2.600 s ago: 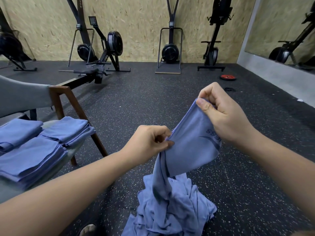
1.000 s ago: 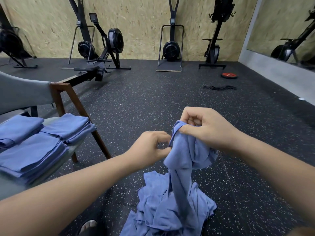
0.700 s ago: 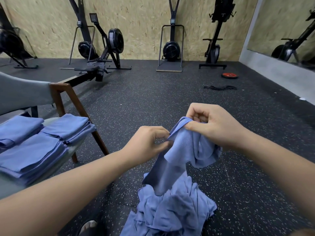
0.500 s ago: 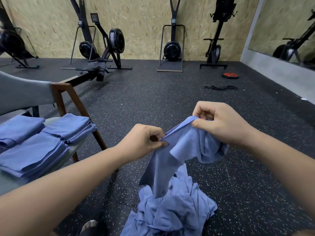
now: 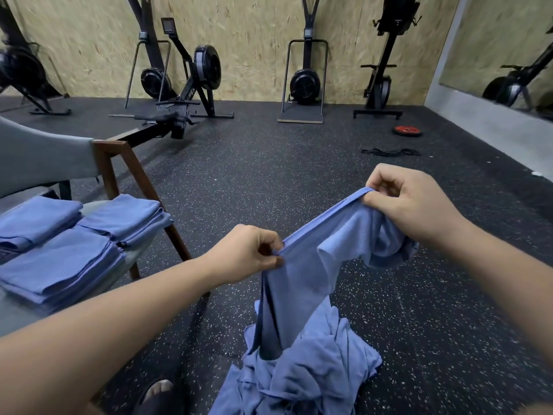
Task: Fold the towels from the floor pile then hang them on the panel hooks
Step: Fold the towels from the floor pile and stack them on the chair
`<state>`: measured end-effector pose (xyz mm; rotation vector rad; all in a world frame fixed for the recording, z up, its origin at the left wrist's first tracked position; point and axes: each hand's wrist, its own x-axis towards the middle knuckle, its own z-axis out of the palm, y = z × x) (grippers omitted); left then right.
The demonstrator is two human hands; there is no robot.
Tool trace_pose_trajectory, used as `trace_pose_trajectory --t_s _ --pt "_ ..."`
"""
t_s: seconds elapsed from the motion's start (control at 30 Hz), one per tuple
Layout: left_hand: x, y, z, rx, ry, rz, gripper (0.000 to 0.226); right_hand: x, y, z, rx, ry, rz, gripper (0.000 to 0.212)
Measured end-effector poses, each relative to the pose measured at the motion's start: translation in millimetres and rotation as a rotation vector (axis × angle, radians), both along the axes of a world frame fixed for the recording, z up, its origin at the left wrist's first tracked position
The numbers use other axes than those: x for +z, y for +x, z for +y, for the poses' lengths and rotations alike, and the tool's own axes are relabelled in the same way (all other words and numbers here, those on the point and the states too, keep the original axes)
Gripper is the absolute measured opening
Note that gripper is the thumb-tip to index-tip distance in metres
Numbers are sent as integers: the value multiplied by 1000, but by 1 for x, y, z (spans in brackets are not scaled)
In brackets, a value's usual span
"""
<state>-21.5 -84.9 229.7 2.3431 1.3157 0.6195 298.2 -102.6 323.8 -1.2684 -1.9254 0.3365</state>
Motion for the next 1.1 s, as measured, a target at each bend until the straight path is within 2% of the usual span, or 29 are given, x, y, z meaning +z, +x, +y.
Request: trace_pose_trajectory --t_s 0.2,0.37,0.53,0.63,0.73,0.93,1.1 --pt "-9 -26 13 123 -97 -53 18 -12 14 12 -120 -5 -21 16" --pt "-16 -46 21 177 50 115 19 -28 19 22 -185 -78 -30 18" --pt "-9 -46 24 245 130 76 15 -42 15 26 -204 -147 -85 15" --pt "1 -31 20 176 180 52 13 -48 3 20 -142 -198 -106 23" --pt "12 -14 9 53 191 127 13 -54 -20 10 -18 -258 -126 34" --pt "33 14 -18 -159 233 137 13 -61 -57 -8 229 -384 -232 63" --pt "44 25 -34 -240 253 68 15 -67 -66 -12 357 -446 -160 23"
